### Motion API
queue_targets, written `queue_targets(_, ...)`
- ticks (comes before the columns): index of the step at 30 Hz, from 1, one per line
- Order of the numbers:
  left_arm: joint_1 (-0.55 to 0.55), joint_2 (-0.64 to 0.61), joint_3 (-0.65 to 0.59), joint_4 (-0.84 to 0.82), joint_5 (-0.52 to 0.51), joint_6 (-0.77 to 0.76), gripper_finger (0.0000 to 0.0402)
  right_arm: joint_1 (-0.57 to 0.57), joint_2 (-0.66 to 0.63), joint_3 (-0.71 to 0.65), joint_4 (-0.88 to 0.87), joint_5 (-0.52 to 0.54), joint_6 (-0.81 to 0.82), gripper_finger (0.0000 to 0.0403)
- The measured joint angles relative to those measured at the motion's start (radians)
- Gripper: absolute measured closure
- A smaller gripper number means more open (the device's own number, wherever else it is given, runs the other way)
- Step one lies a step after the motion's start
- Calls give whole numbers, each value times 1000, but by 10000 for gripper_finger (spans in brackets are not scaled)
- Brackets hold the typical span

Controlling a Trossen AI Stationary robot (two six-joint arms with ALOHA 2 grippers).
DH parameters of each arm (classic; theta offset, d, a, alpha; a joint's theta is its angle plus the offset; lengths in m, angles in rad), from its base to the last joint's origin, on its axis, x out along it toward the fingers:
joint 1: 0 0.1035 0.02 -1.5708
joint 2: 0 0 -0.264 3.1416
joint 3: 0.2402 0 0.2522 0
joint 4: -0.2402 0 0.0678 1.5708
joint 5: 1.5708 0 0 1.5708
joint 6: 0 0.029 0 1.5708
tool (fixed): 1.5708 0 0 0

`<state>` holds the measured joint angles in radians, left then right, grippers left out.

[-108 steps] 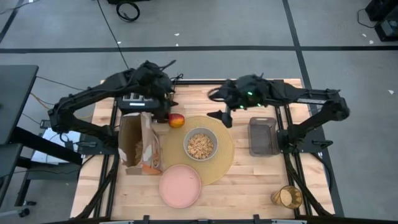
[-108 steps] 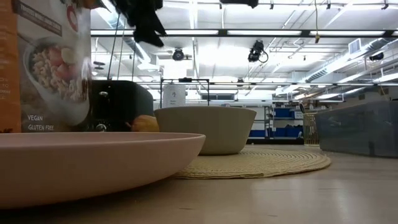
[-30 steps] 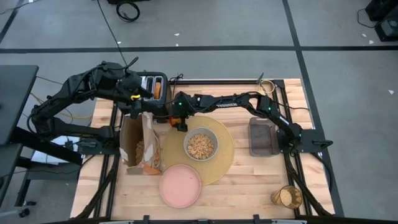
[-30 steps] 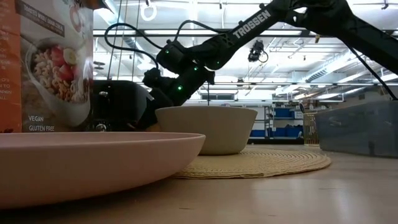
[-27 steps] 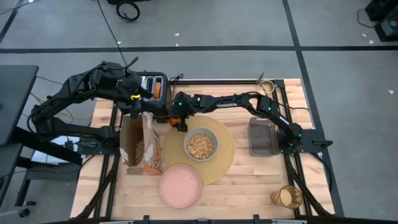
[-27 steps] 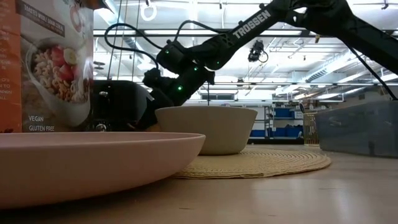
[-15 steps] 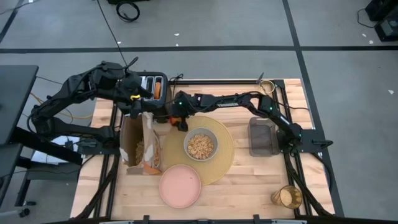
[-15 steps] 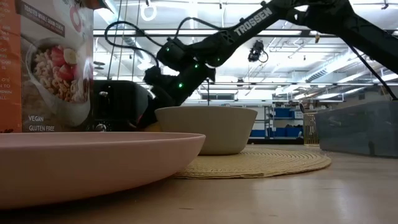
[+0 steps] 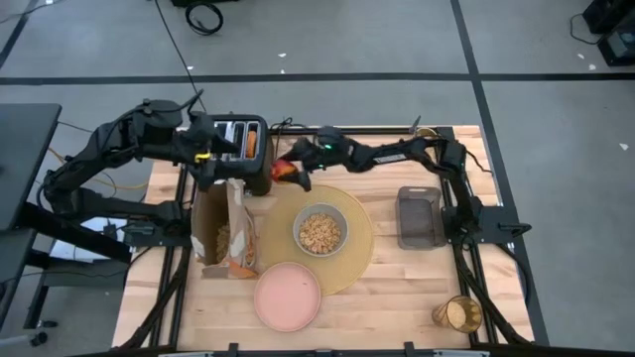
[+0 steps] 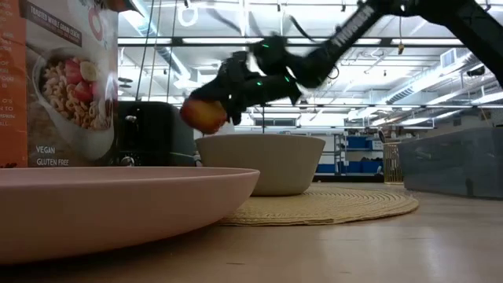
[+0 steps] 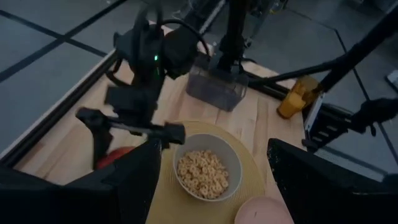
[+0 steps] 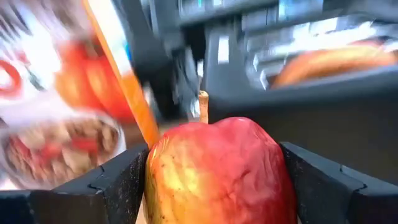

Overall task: Arrange a breakfast setting
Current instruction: Put the apple on the top left of the gray bowl on the yellow placemat

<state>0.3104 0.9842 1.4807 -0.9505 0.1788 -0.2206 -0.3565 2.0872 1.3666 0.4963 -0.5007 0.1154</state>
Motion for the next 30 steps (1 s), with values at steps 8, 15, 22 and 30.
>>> queue_targets(8, -47, 81, 0, 51, -87, 7, 102, -13, 113, -177, 567, -81, 256, 75)
queue_targets(15, -28, 224, 0, -12, -140, 7, 102, -21, 136, -178, 551, -123, 200, 75)
queue_targets(22, -1, 311, -133, 17, -158, 99, 102, -56, 136, -185, 534, -141, 196, 75)
queue_targets(30, -7, 303, -392, 206, -179, 304, 103, -63, 136, -185, 588, -292, 246, 75)
